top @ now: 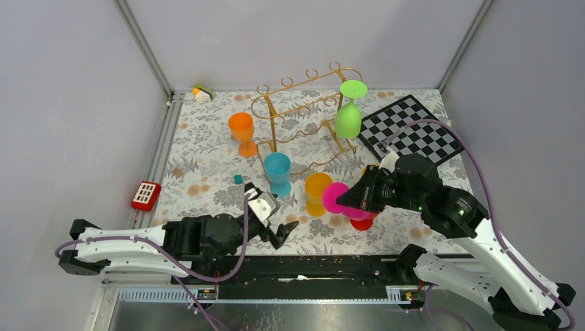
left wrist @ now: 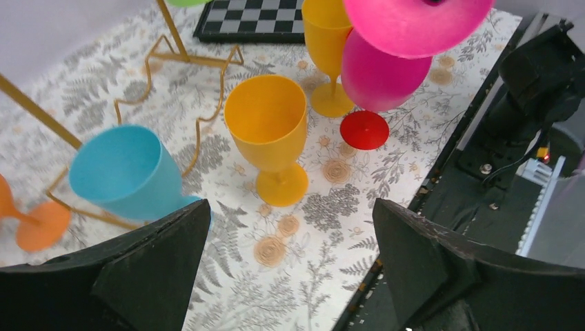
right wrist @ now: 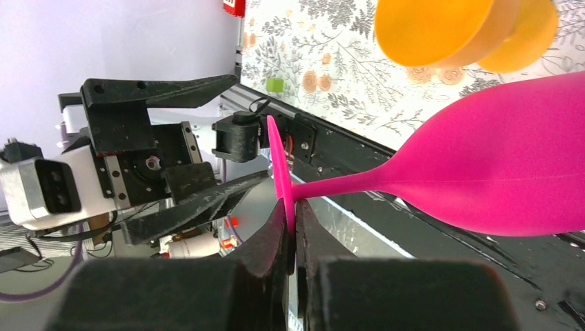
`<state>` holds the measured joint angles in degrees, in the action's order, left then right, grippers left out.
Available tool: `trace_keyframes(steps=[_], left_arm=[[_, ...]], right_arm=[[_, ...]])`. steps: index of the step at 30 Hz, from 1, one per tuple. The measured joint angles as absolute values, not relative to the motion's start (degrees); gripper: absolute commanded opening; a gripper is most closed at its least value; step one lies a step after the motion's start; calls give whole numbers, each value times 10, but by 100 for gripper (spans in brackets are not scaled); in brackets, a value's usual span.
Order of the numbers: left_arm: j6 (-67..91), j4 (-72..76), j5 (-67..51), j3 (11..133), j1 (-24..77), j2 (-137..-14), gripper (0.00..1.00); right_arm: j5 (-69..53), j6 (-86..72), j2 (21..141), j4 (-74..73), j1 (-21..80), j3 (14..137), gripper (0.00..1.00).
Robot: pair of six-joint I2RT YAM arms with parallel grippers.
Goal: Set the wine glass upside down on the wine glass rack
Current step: Turn the wine glass upside down at the wine rack.
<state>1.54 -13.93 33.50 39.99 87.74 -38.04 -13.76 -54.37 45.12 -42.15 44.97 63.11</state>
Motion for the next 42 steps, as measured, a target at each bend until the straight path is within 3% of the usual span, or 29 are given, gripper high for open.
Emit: trace_keyframes(steps=[8, 18, 30, 42], left_arm=[[152, -197, 378, 402, 877, -380, 99], [194, -283, 373, 429, 850, -360, 99], [224, -392, 189, 496, 568, -415, 99], [241, -439, 52, 510, 397, -449, 99]], right_arm=[[-132, -524, 450, -444, 439, 632, 0], [-131, -497, 460, -491, 427, 657, 0], [-142, -473, 445, -516, 370, 658, 0], [-177, -472, 446, -524, 352, 658, 0]])
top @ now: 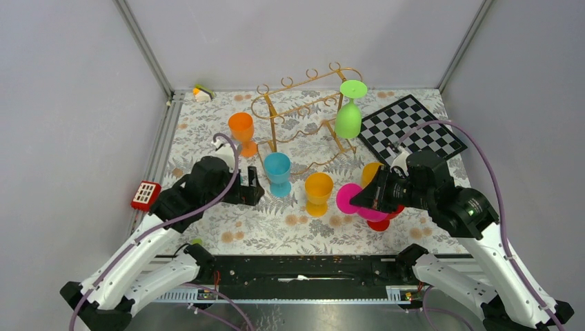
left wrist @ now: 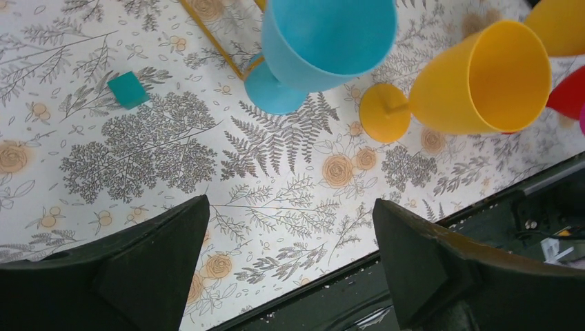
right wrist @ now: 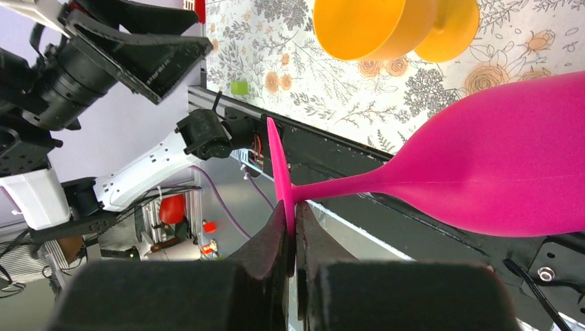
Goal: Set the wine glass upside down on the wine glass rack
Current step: Turn the wine glass upside down at the wine rack.
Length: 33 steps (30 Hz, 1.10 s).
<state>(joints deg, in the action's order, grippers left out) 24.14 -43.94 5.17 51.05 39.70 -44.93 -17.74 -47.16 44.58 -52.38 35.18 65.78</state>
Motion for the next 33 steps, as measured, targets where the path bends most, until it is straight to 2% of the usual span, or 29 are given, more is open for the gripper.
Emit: trace_keyframes(steps=[6, 15, 33], left_arm=[[251, -438, -19, 498, 285, -438, 99], [254, -431, -47, 454, 163, -409, 99], [238, -322, 84, 310, 145, -289, 99]], right_arm=[[-177, -469, 449, -540, 351, 667, 0], [-177, -468, 455, -549, 348, 673, 0], [-177, -464, 459, -549, 344, 674, 0]])
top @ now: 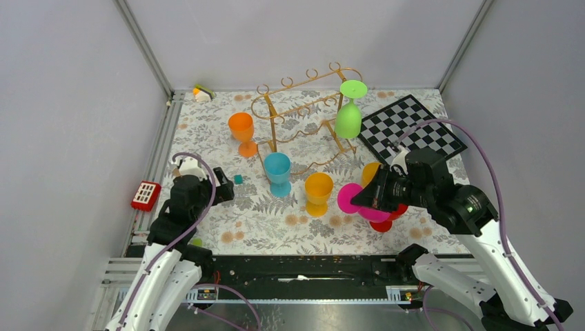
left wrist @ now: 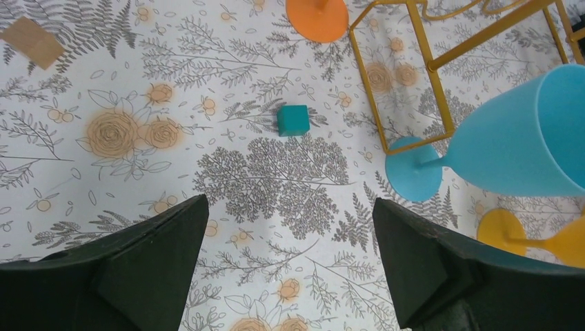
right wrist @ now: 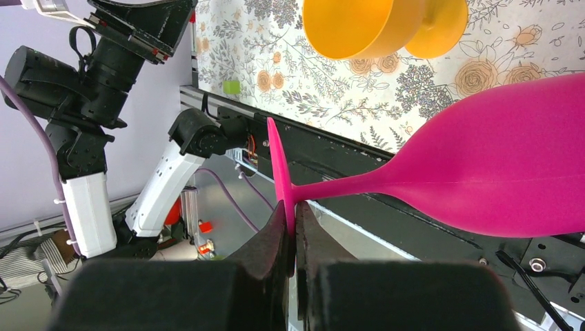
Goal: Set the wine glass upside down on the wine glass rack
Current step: Turn the wine glass upside down at the wine rack.
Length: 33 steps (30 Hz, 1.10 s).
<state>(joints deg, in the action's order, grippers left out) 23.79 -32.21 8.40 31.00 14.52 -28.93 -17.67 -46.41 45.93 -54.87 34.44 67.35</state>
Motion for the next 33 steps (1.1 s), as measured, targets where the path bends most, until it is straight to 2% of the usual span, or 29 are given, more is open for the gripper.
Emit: trace_keyframes(steps=[20, 33], left_arm=[[211, -293, 97, 303, 145, -274, 99], [197, -266, 77, 298, 145, -229, 99]], right_arm=[[-177, -464, 459, -548, 344, 678, 0], [-176, -481, 473, -535, 343, 732, 0]])
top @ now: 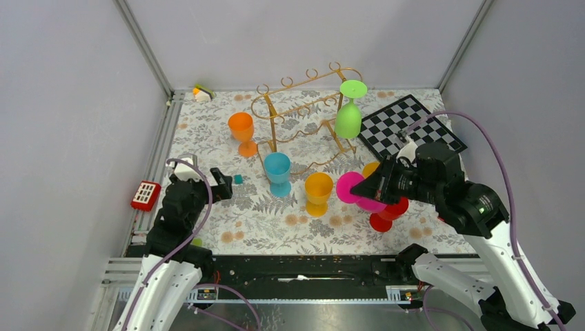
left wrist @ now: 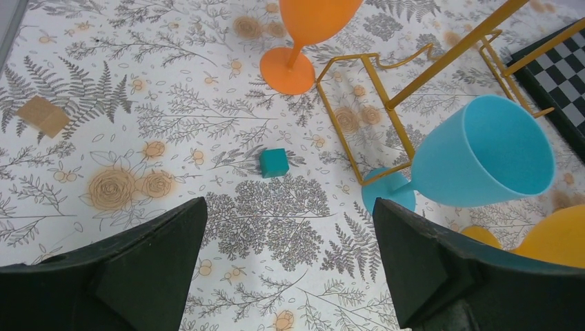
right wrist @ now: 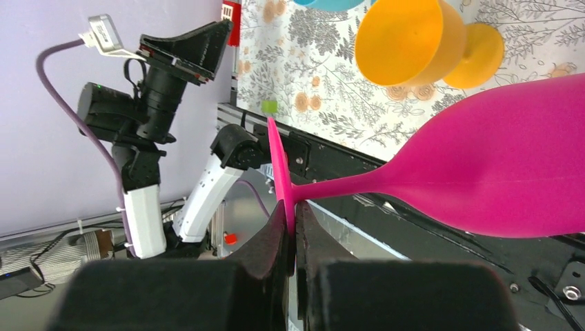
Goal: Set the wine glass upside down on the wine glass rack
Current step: Turn the wine glass upside down at the wine rack.
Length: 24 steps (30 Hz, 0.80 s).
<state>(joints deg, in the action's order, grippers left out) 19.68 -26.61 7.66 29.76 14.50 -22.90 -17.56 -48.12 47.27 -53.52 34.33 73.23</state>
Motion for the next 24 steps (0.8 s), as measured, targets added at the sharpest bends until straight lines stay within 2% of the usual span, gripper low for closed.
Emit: trace_keyframes(steps=[24], left_arm=[[159, -210, 31, 256, 145, -142, 99]], right_arm=[[-239, -627, 547, -286, 270, 741, 0]])
